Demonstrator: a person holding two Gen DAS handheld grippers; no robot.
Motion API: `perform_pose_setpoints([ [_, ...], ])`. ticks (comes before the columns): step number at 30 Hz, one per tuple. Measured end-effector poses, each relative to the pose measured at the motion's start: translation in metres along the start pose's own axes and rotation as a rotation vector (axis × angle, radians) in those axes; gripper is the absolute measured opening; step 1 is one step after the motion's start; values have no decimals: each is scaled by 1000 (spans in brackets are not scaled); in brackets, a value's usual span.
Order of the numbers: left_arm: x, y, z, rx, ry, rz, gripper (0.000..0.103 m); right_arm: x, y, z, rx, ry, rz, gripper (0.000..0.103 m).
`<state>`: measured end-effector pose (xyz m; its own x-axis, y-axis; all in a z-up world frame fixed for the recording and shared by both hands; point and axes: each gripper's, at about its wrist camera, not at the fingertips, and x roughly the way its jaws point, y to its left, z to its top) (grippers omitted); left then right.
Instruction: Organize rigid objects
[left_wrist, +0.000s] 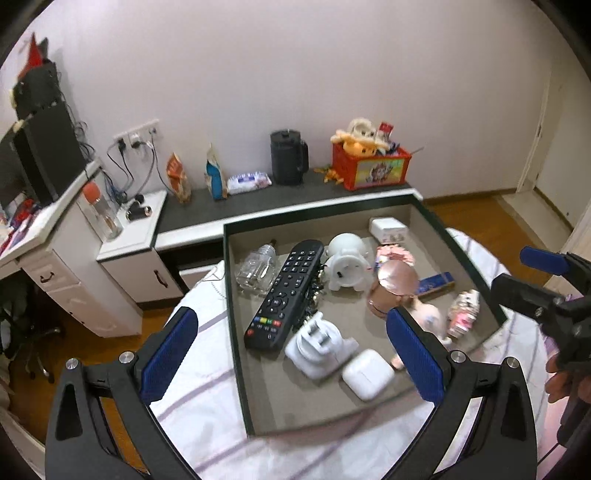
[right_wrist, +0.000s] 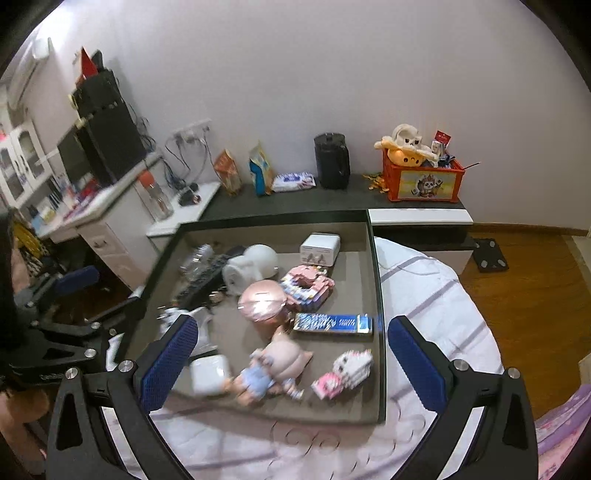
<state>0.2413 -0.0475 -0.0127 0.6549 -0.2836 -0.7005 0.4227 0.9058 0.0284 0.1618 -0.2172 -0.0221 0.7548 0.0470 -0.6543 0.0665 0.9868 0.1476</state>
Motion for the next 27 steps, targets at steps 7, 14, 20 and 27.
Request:
perform_pose_setpoints([
  [7, -69, 2, -34, -70, -99, 5, 103, -73, -6, -15, 51, -78, 9, 103],
  [14, -130, -8, -74, -110, -154, 46, 103, -132, 14, -35, -15, -127, -19, 103],
  [20, -179, -14, -110, -197, -210, 178, 103, -166, 44, -72, -72, -166, -57, 103],
  [27, -210, -20, -135, -250, -207, 187, 103, -180, 58, -113, -77, -157, -116, 103],
])
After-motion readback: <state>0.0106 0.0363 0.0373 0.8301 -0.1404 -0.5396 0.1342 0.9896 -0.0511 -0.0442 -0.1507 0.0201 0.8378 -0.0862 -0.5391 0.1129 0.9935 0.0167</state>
